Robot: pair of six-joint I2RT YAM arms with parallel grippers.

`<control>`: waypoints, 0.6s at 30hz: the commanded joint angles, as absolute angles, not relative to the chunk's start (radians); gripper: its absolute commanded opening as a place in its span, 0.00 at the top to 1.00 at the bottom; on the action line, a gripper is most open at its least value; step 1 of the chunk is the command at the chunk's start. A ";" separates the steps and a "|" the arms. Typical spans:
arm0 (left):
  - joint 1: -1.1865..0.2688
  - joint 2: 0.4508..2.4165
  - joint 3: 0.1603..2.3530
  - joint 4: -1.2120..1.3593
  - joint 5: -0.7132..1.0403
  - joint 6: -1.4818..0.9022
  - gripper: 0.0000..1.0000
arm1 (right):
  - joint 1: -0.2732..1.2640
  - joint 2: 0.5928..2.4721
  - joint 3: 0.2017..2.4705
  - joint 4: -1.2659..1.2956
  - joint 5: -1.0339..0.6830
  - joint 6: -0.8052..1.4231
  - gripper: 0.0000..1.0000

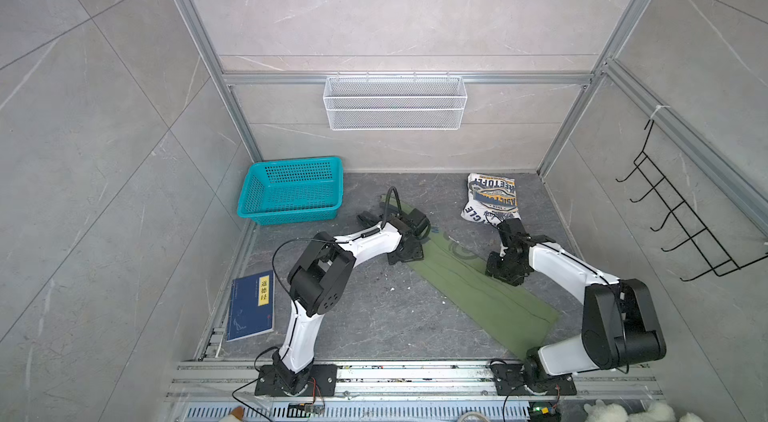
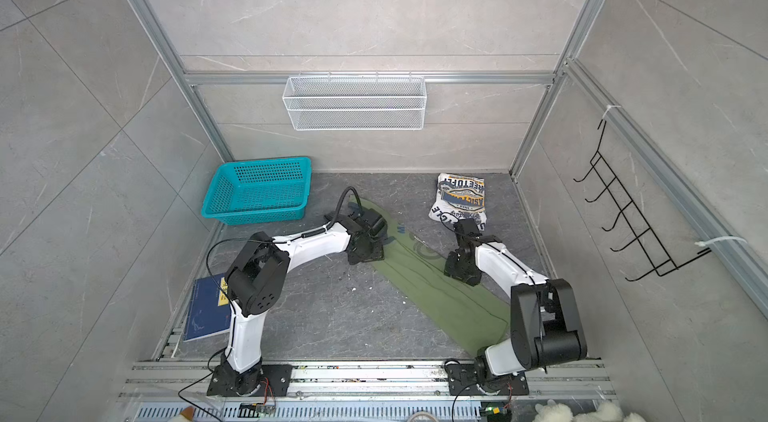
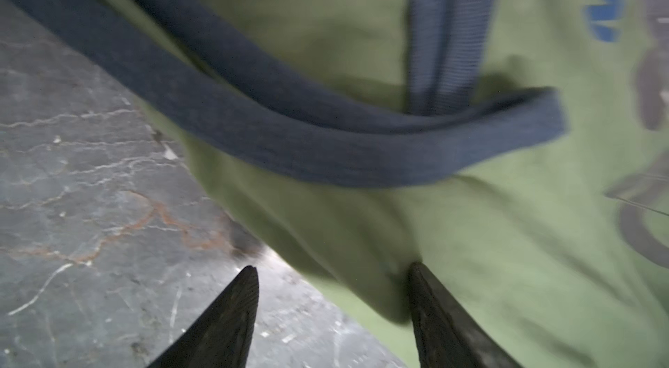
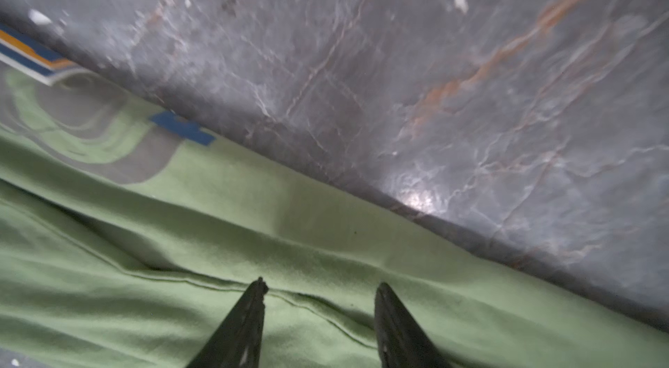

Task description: Fold and stack the tank tops

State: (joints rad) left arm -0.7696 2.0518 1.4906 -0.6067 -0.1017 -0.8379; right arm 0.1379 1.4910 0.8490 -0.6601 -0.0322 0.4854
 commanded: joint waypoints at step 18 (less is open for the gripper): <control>-0.471 2.147 1.610 -0.604 -0.183 -0.569 0.31 | 0.595 1.535 0.725 -0.514 -0.131 0.761 0.48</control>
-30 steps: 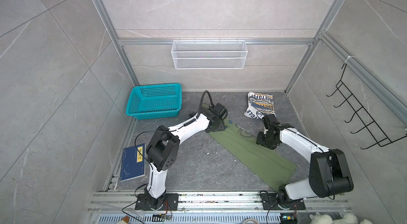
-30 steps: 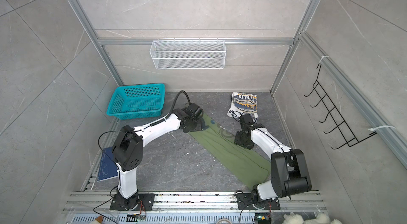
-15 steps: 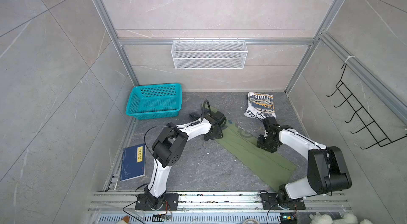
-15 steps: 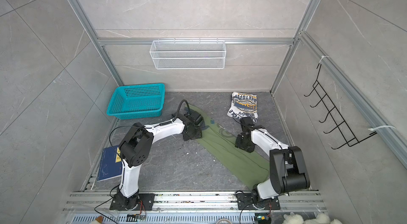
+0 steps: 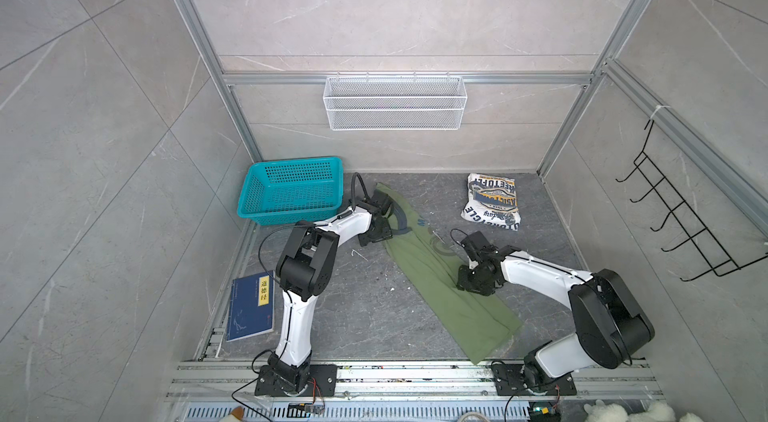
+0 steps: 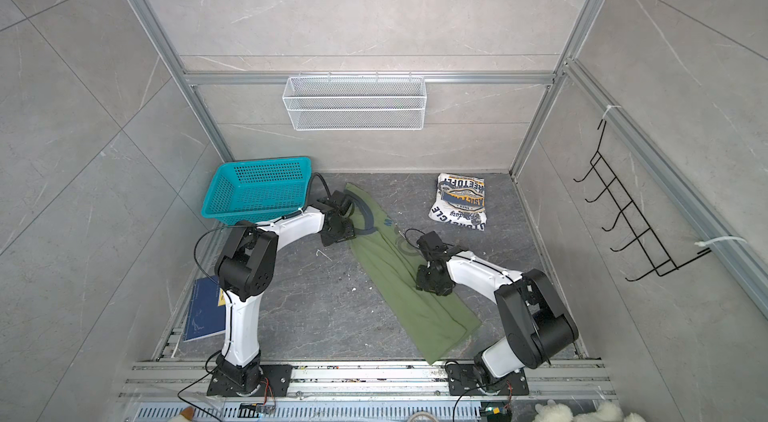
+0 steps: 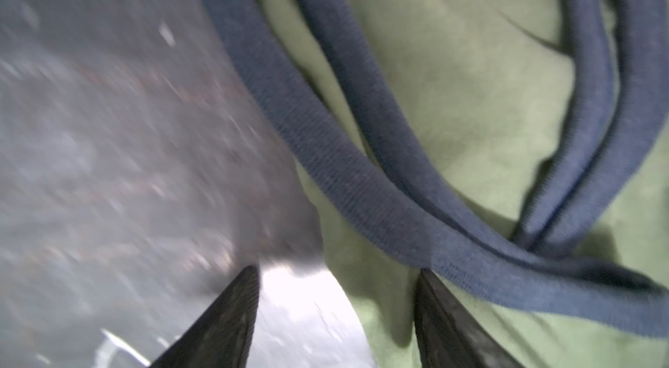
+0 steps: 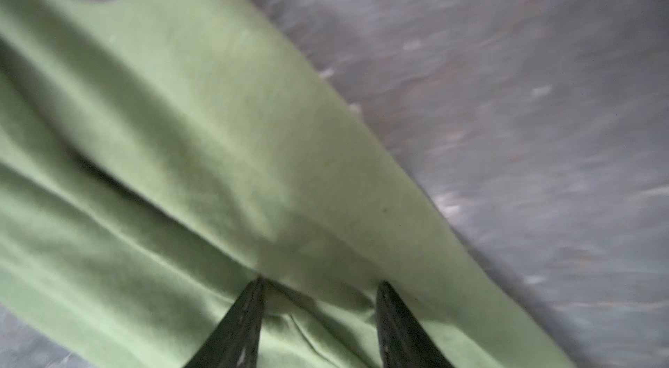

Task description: Fold and stack the tank tops

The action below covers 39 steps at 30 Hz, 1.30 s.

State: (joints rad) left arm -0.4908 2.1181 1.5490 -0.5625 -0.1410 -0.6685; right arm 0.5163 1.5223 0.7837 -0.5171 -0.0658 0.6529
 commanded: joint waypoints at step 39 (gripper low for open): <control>-0.521 2.430 2.078 -0.700 -0.003 -0.419 0.30 | 1.041 1.601 0.812 -0.456 -0.025 0.854 0.41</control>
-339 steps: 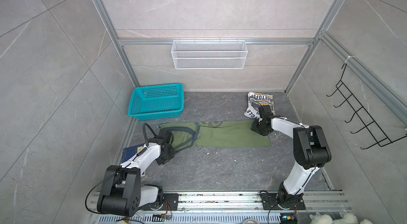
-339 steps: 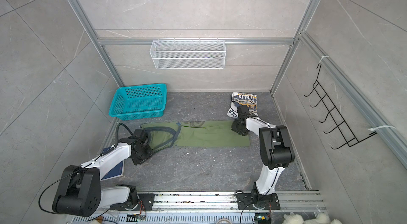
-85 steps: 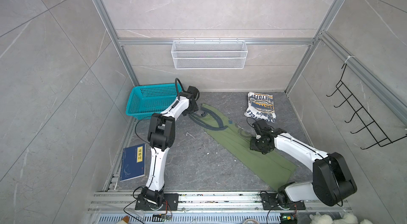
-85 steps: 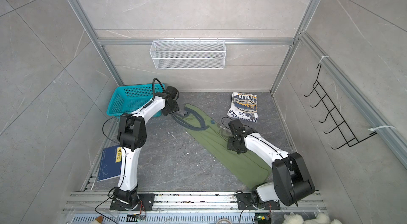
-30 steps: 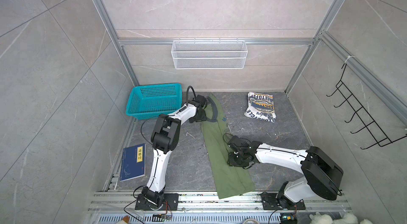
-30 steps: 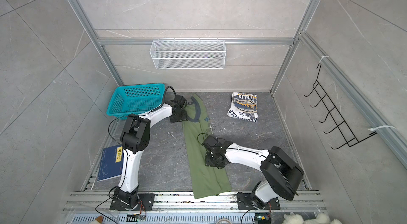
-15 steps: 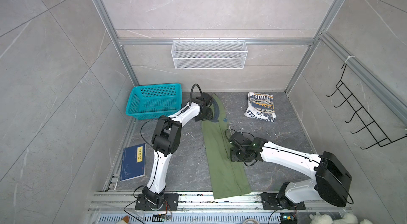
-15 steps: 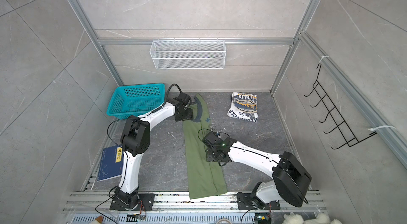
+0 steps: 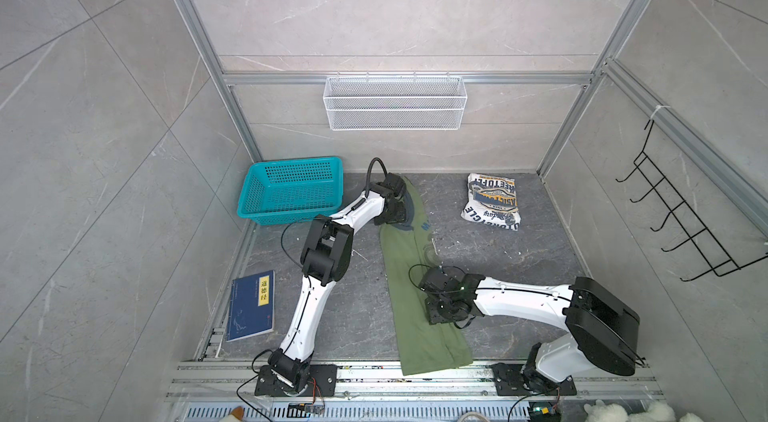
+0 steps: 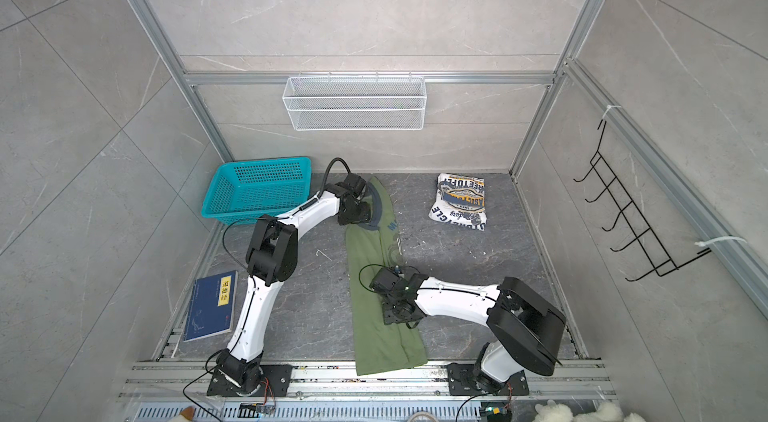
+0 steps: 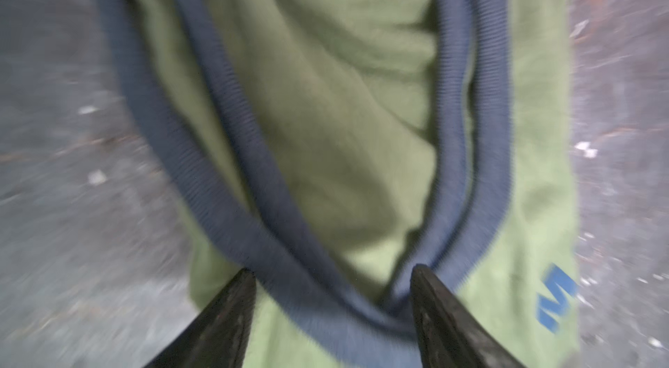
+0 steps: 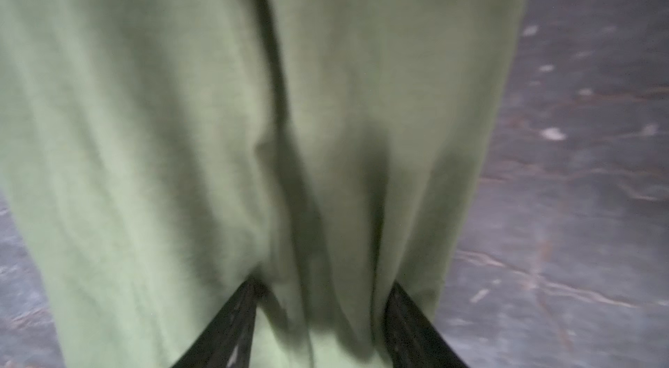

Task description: Fold and stack the tank tops

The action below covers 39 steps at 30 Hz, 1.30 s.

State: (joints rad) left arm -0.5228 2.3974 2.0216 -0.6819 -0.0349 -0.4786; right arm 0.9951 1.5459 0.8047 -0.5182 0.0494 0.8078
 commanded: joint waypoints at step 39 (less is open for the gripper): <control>-1.190 0.844 0.449 -0.620 -0.050 -1.392 0.31 | 1.395 0.958 0.344 -0.381 0.041 1.449 0.45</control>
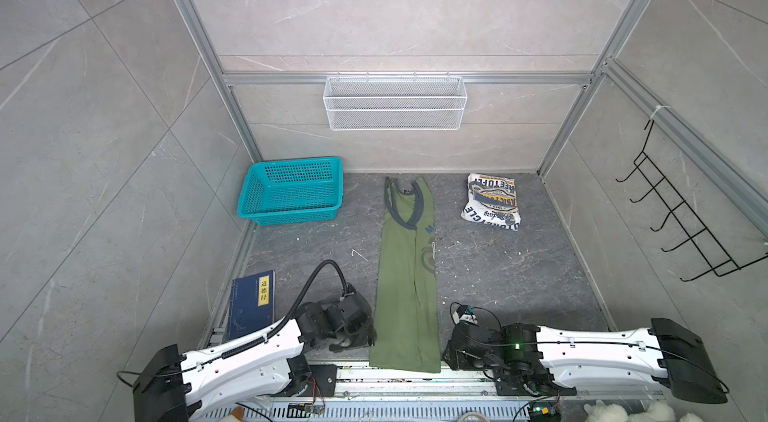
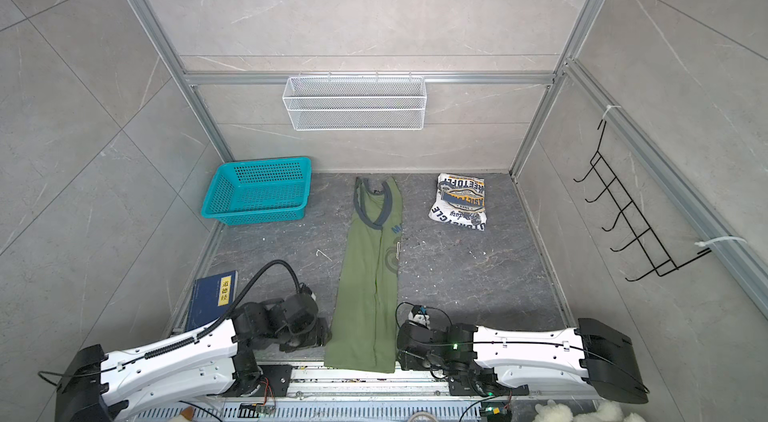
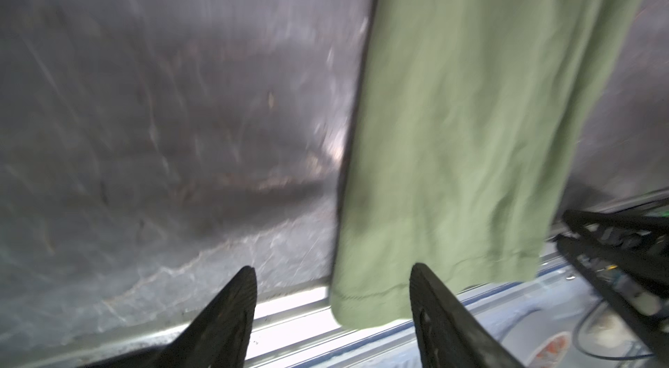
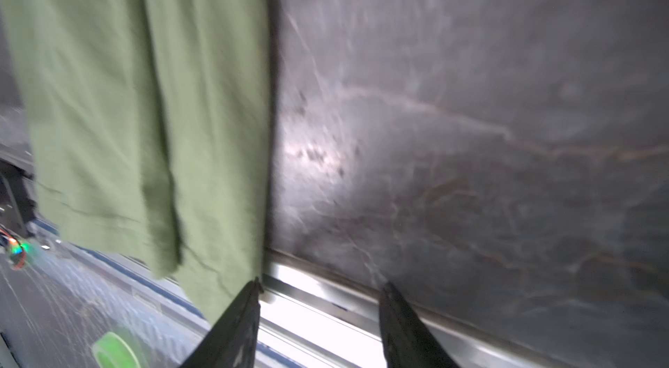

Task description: Fold and stack the tank tops

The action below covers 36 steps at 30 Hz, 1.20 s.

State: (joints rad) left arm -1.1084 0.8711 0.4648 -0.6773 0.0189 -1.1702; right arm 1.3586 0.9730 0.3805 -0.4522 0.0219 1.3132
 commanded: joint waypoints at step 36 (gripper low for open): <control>-1.365 1.011 0.433 -0.478 -0.087 -1.573 0.88 | 1.545 0.962 0.289 -0.278 0.188 1.645 0.81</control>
